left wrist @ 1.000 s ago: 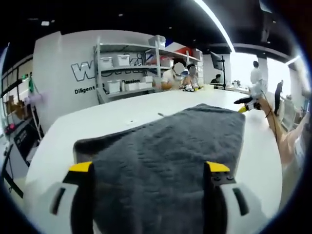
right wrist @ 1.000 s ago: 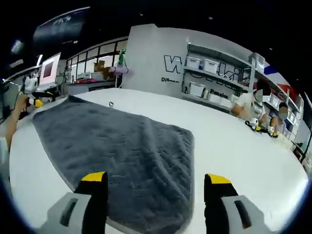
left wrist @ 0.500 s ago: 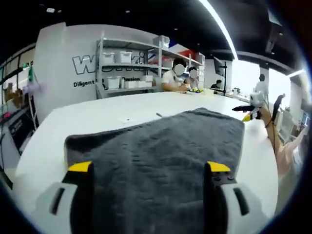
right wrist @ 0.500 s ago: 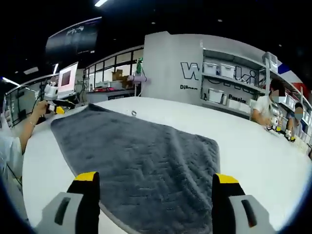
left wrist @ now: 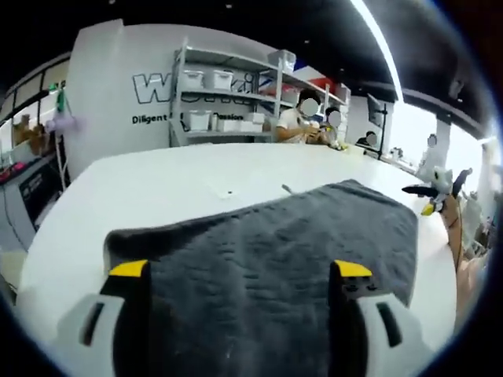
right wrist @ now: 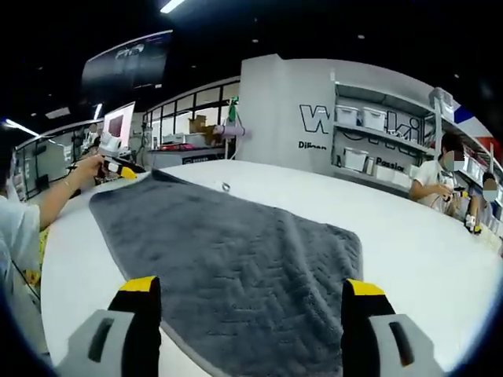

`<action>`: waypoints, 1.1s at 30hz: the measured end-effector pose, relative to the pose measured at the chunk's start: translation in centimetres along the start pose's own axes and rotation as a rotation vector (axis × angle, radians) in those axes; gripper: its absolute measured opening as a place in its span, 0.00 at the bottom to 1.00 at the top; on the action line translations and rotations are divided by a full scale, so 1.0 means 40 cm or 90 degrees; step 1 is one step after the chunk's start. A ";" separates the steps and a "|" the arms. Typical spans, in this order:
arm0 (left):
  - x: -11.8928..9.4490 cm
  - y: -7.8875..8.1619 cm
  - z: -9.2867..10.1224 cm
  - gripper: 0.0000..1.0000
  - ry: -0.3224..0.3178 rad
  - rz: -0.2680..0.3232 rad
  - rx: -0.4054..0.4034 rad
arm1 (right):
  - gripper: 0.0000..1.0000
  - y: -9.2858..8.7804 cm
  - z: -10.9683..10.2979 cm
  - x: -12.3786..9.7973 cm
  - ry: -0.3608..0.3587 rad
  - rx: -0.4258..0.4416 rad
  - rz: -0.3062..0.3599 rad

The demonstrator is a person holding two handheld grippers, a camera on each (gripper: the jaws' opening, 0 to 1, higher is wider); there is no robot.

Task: Fold the towel on the table until its edges align and the towel forms a compact rectangular stack.

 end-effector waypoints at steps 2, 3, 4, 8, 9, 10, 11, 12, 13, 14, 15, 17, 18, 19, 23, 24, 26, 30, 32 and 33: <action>0.016 -0.002 -0.004 0.99 0.007 -0.002 0.000 | 1.00 0.006 -0.006 -0.002 0.006 -0.004 0.007; 0.024 0.000 -0.009 0.99 0.013 -0.001 -0.001 | 1.00 0.010 -0.013 -0.002 0.016 -0.008 0.012; 0.032 0.003 -0.014 0.99 0.017 0.002 -0.001 | 1.00 0.014 -0.022 -0.002 0.028 -0.011 0.016; 0.060 0.014 -0.021 0.99 0.022 0.010 -0.009 | 1.00 0.033 -0.067 0.001 0.079 -0.035 0.033; 0.064 0.016 -0.024 0.99 0.023 0.011 -0.010 | 1.00 0.037 -0.077 0.001 0.090 -0.041 0.036; 0.071 0.023 -0.035 0.99 0.029 0.015 -0.012 | 1.00 0.039 -0.087 0.002 0.101 -0.049 0.037; 0.079 0.034 -0.048 0.99 0.035 0.024 -0.012 | 1.00 0.039 -0.097 0.003 0.110 -0.056 0.034; 0.085 0.040 -0.055 0.99 0.035 0.028 -0.011 | 1.00 0.036 -0.106 0.005 0.116 -0.062 0.030; 0.090 0.043 -0.058 0.98 0.034 0.030 -0.012 | 1.00 0.034 -0.113 0.008 0.120 -0.067 0.025; 0.101 0.048 -0.063 0.98 0.036 0.034 -0.024 | 1.00 0.032 -0.119 0.011 0.122 -0.072 0.020; 0.110 0.048 -0.067 0.99 0.040 0.032 -0.028 | 1.00 0.030 -0.123 0.013 0.123 -0.075 0.016; 0.129 0.042 -0.079 0.98 0.052 0.014 -0.032 | 1.00 0.030 -0.125 0.014 0.126 -0.079 0.013; 0.138 0.039 -0.084 0.98 0.056 0.006 -0.031 | 1.00 0.029 -0.129 0.013 0.129 -0.080 0.014; 0.147 0.037 -0.087 0.99 0.059 0.001 -0.029 | 0.99 0.030 -0.130 0.012 0.130 -0.081 0.015; 0.175 0.027 -0.100 0.99 0.069 -0.009 -0.025 | 0.99 0.032 -0.132 0.009 0.128 -0.083 0.017; 0.185 0.024 -0.104 0.99 0.072 -0.008 -0.020 | 0.99 0.032 -0.134 0.009 0.129 -0.084 0.018; 0.196 0.019 -0.116 0.99 0.077 -0.002 -0.022 | 0.99 0.031 -0.139 0.011 0.132 -0.087 0.015; 0.214 -0.005 -0.131 0.99 0.073 0.012 -0.082 | 0.99 0.025 -0.145 0.016 0.137 -0.092 0.005; 0.217 -0.015 -0.133 0.99 0.073 0.009 -0.086 | 0.99 0.023 -0.145 0.017 0.137 -0.092 0.001; 0.218 -0.013 -0.136 0.99 0.075 0.015 -0.081 | 0.99 0.022 -0.145 0.018 0.137 -0.093 0.000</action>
Point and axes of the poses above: the point that each gripper's makers call its tool centre point, and the gripper's own axes: x roughly forward along the fingers, z roughly to its right, y roughly out of its top, the point moved 3 cm from there along -x, roughly backward along the fingers, and after that the axes turned 3 degrees about y, right-handed, at the moved point
